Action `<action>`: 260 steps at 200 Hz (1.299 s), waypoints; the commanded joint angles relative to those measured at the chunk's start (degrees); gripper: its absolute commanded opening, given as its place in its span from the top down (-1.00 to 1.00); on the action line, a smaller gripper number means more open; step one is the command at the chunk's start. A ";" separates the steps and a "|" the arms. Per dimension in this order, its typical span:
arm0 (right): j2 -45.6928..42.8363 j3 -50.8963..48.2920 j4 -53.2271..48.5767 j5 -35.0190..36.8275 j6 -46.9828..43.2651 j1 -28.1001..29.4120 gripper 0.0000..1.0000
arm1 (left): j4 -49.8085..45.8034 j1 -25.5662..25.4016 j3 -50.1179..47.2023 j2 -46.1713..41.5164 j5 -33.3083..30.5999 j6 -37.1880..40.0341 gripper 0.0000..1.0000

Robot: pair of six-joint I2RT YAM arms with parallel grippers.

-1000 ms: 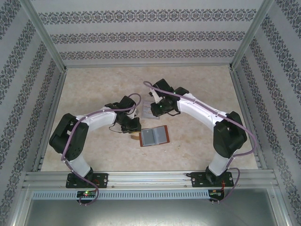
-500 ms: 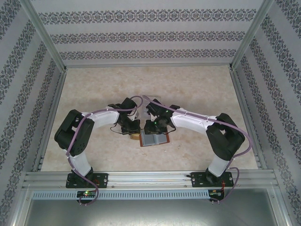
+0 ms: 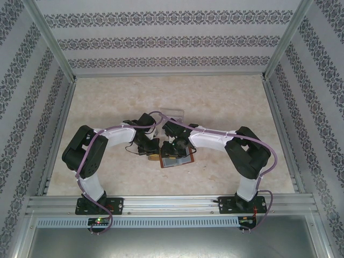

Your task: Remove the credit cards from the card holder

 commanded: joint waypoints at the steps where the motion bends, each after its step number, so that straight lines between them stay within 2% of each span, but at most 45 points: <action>1: 1.28 0.94 -2.46 2.27 0.57 0.67 0.20 | -1.61 -0.41 -1.41 1.43 -1.77 1.49 0.91; 164: 0.70 6.06 -19.42 17.79 -4.10 1.38 -0.11 | -2.88 -0.44 -0.36 0.70 -2.00 1.81 0.91; 225: 2.85 5.72 -20.08 19.44 -4.93 1.45 -0.13 | -2.83 -0.41 0.10 0.85 -1.84 1.64 0.91; 260: 3.90 5.38 -19.37 18.98 -4.87 1.39 -0.04 | -3.10 -0.44 0.32 0.83 -1.84 1.75 0.92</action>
